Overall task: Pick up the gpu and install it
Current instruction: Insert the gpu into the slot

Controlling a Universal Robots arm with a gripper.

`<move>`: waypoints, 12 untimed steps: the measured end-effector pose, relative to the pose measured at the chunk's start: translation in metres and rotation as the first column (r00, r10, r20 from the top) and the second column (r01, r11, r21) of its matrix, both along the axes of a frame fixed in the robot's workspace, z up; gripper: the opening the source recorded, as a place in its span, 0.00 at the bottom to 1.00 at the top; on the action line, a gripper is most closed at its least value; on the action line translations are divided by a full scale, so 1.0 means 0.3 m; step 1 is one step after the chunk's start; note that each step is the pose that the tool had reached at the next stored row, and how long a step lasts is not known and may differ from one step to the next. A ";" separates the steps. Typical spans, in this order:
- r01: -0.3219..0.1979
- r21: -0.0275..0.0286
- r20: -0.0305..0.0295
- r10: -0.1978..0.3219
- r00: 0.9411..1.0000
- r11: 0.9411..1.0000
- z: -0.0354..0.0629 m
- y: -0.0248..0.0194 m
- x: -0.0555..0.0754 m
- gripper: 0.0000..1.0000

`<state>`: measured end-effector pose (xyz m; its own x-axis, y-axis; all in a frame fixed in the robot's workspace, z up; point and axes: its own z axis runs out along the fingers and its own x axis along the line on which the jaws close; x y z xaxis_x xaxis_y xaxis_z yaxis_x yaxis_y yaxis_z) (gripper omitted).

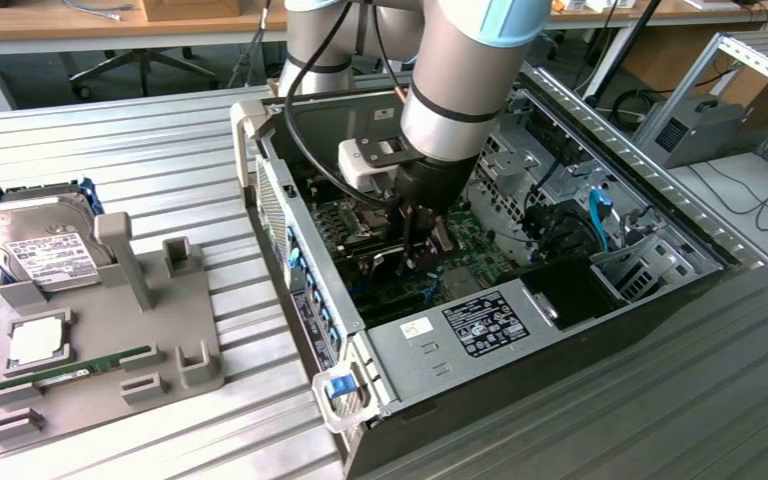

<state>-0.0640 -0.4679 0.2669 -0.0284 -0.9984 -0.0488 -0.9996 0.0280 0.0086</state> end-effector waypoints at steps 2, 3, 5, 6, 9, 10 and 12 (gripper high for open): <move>0.000 -0.003 0.000 0.000 1.000 1.000 0.000 0.000 0.000 0.53; 0.000 -0.003 0.000 0.000 1.000 1.000 0.000 0.000 0.000 0.53; 0.000 -0.003 0.000 0.000 1.000 1.000 0.000 0.000 0.000 0.53; 0.000 -0.003 0.000 0.000 1.000 1.000 0.000 0.000 0.000 0.53; 0.000 -0.003 0.000 0.000 1.000 1.000 0.001 0.000 0.000 0.53; 0.000 -0.003 0.000 0.000 1.000 1.000 0.002 0.000 0.000 0.53; 0.000 -0.003 0.000 0.000 1.000 1.000 0.005 0.000 0.000 0.53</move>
<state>-0.0640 -0.4679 0.2683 -0.0284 -0.9985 -0.0461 -0.9996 0.0280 0.0086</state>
